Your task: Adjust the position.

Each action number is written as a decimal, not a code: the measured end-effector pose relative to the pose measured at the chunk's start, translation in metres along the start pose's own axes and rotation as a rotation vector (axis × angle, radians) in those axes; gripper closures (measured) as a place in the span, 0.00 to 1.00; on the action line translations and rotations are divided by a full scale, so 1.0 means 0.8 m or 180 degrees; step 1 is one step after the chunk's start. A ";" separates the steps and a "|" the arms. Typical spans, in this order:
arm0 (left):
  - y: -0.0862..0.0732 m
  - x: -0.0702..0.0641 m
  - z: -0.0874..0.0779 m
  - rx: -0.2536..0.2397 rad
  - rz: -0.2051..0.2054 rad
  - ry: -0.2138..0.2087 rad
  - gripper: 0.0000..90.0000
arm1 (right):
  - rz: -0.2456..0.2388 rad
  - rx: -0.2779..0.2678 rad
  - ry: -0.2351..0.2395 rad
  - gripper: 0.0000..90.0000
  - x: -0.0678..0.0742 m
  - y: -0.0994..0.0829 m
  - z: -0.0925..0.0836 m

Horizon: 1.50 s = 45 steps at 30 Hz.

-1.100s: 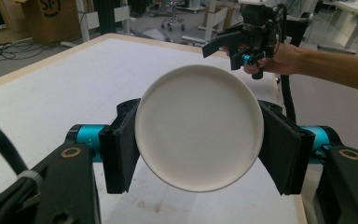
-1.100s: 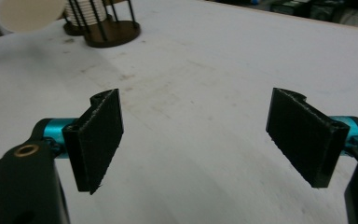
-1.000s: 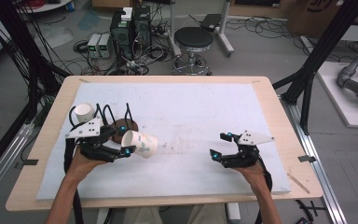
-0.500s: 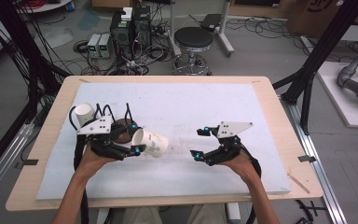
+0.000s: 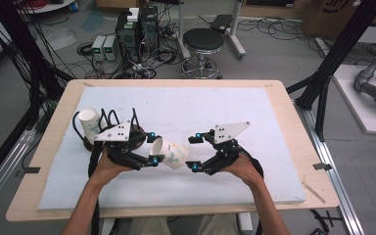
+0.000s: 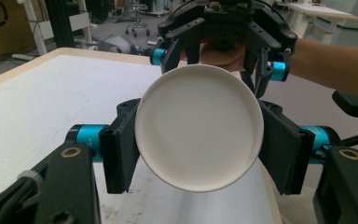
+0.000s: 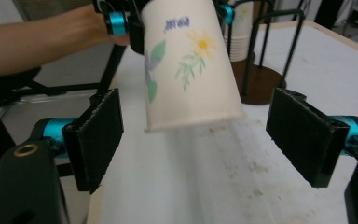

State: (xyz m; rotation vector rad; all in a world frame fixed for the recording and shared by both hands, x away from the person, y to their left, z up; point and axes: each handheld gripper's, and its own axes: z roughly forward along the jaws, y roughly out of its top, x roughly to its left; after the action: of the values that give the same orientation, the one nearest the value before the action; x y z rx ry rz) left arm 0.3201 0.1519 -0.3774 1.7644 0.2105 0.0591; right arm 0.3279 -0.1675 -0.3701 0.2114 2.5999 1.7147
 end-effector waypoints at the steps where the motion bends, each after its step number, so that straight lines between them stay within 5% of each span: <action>1: 0.000 0.000 0.001 -0.0004 0.0002 -0.0012 0.40 | -0.0001 0.0002 0.0050 0.21 0.000 0.002 0.002; 11: 0.001 -0.004 0.014 -0.0028 0.0022 -0.0115 0.40 | -0.0049 -0.0050 0.0203 0.21 -0.002 0.012 0.024; 21: 0.007 -0.007 0.023 -0.0068 0.0046 -0.0196 0.40 | -0.0047 0.0092 0.0262 0.21 -0.002 0.009 0.036; 41: 0.006 -0.009 0.015 -0.0100 0.0089 -0.0165 0.38 | -0.0142 0.0276 0.0290 0.33 -0.002 0.005 0.045; 45: 0.003 -0.010 0.018 -0.0052 0.0114 -0.0137 0.08 | -0.0109 0.0328 0.0267 0.33 -0.002 0.005 0.044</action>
State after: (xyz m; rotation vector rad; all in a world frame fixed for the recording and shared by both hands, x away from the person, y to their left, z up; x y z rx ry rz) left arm 0.3146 0.1363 -0.3770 1.7517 0.1468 0.0485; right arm 0.3330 -0.1341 -0.3807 0.0978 2.7372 1.6150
